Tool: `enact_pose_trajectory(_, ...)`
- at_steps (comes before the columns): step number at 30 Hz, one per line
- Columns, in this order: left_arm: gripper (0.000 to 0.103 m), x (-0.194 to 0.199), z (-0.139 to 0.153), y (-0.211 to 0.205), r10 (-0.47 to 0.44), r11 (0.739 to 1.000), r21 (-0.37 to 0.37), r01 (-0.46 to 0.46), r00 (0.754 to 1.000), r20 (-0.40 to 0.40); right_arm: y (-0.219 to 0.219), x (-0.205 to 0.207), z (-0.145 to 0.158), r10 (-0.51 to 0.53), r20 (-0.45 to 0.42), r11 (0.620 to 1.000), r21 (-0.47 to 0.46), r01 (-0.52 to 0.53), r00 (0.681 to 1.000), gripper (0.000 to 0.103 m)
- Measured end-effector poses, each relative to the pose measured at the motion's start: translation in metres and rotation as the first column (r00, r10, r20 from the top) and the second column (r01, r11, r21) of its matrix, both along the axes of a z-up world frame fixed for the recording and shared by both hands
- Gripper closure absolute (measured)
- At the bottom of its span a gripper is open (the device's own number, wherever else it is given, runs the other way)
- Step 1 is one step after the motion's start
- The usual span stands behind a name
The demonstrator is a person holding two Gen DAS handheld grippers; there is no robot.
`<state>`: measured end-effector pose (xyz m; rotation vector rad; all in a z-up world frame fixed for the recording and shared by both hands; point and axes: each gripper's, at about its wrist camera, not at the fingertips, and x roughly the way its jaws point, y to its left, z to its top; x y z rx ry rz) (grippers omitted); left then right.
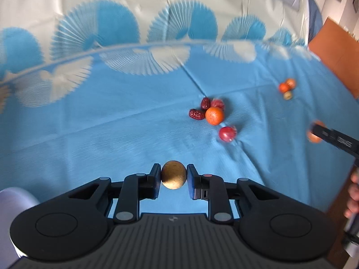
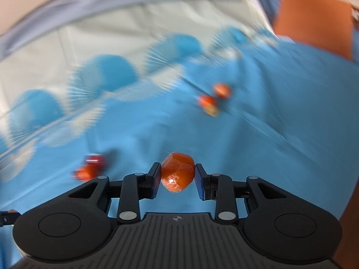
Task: Organize fruits
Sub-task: 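Grasp the tan round fruit with left gripper while right gripper grasps an orange, then carry both fruits over the plate and open both grippers to drop them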
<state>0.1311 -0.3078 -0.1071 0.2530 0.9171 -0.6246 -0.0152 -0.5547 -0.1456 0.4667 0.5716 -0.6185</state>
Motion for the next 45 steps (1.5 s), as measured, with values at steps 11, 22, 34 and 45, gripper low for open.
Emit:
enact_pose_trajectory(11, 0.077, -0.12, 0.097, 0.194, 0.244, 0.97, -0.019, -0.244, 0.97, 0.014, 0.219, -0.023, 0.114, 0.527, 0.124, 0.85, -0.061, -0.523, 0.841, 0.069)
enact_pose_trajectory(22, 0.077, -0.173, 0.105, 0.312, 0.407, 0.911, -0.074, -0.406, 0.914, -0.002, 0.365, -0.075, 0.143, 0.736, 0.029, 0.677, -0.028, -0.735, 0.677, 0.069)
enact_pose_trajectory(34, 0.077, -0.201, 0.115, 0.342, 0.429, 0.893, -0.17, -0.417, 0.902, 0.045, 0.402, -0.088, 0.171, 0.774, -0.047, 0.617, -0.174, -0.768, 0.632, 0.069)
enact_pose_trajectory(45, 0.077, -0.202, 0.113, 0.346, 0.439, 0.888, -0.177, -0.425, 0.897, 0.046, 0.399, -0.084, 0.164, 0.778, -0.052, 0.613, -0.152, -0.775, 0.626, 0.069)
